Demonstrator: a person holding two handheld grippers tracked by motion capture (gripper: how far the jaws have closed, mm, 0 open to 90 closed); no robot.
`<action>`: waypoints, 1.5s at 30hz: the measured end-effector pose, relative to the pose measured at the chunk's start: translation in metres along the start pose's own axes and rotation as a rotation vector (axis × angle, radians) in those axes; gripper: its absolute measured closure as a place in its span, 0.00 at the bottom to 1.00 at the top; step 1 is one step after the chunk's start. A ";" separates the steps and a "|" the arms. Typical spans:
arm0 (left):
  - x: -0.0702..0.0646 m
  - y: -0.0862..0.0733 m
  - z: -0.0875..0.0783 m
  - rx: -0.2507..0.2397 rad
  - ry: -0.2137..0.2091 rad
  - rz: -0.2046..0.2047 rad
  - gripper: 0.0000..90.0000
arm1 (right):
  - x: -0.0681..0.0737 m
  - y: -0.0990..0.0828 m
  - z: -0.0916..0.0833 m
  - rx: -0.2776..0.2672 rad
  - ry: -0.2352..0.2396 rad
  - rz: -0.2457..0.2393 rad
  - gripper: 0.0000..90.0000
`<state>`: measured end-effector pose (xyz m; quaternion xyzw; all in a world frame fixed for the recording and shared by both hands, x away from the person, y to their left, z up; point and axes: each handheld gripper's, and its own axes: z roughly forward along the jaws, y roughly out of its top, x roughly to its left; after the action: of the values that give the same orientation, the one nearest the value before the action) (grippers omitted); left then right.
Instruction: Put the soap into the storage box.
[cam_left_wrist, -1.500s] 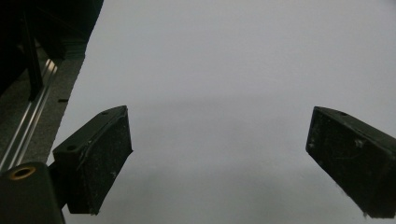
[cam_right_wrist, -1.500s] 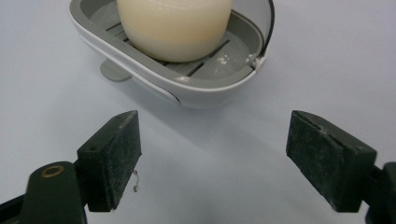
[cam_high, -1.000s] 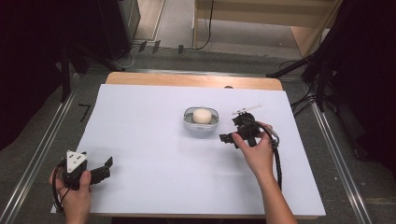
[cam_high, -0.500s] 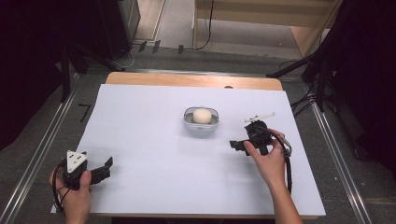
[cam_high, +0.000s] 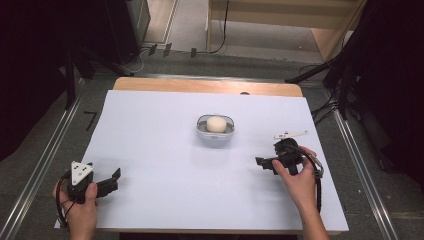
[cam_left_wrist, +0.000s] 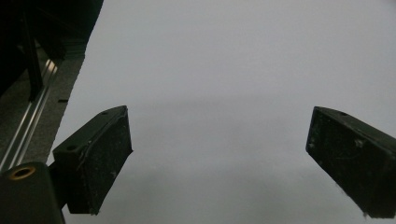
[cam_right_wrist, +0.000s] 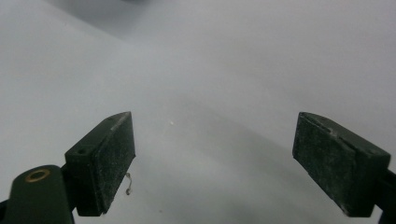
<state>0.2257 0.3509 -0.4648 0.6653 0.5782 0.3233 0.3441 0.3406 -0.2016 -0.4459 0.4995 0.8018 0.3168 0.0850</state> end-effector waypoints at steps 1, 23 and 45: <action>0.000 0.000 0.000 -0.001 0.001 0.000 0.08 | -0.001 -0.003 -0.001 0.001 -0.004 0.005 0.15; -0.001 0.000 0.000 0.001 0.005 0.011 0.08 | -0.036 -0.058 -0.031 -0.054 -0.061 0.064 0.15; -0.002 0.000 0.000 -0.002 0.005 0.016 0.08 | -0.065 -0.111 -0.055 -0.125 -0.137 0.100 0.13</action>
<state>0.2255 0.3491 -0.4650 0.6688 0.5734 0.3282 0.3410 0.2642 -0.3141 -0.4805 0.5529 0.7470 0.3352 0.1546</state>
